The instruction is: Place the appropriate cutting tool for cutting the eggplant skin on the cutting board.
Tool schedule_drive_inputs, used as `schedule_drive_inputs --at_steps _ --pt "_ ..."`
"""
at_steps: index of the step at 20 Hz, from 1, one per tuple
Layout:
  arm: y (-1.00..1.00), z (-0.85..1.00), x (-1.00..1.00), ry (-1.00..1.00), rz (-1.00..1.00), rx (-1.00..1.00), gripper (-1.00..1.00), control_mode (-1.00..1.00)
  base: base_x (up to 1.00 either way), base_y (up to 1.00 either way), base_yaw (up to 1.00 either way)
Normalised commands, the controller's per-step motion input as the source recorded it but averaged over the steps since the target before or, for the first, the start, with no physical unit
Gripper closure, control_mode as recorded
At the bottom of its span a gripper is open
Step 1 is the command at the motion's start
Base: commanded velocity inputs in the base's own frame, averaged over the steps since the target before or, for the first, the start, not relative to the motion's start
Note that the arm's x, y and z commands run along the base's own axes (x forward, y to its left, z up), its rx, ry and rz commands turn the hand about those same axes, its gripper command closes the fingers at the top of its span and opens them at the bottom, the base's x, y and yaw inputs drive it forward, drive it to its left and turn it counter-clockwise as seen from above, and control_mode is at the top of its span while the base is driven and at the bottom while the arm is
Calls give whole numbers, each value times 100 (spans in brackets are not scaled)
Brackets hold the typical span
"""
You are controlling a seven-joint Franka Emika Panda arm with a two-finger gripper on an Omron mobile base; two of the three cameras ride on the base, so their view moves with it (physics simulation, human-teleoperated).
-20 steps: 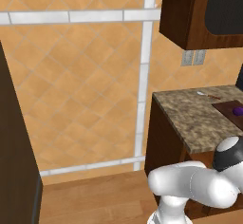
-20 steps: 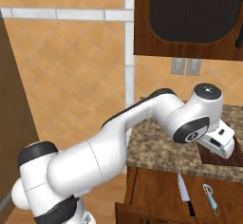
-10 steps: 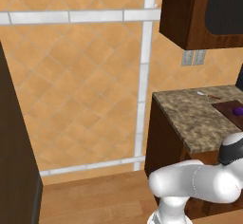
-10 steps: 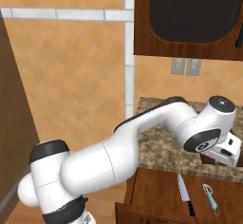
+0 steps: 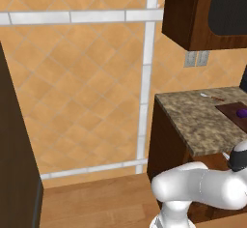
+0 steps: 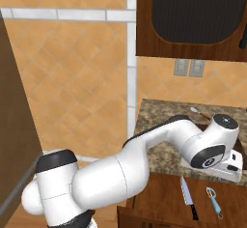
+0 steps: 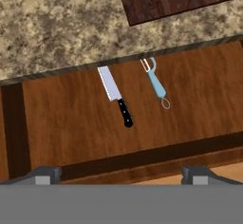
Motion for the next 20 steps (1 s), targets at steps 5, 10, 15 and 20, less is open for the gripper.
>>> schedule_drive_inputs --at_steps 5,10,15,20 --pt "0 -7 0 -1 2 -1 -100 -100 0 0 0" --pt "0 -36 -17 -5 0 -8 -100 -100 0 0 0" --pt "0 -53 -45 0 0 -11 -100 -100 0 0 0" --pt "0 -25 -25 -2 0 -5 -100 -100 0 0 0"
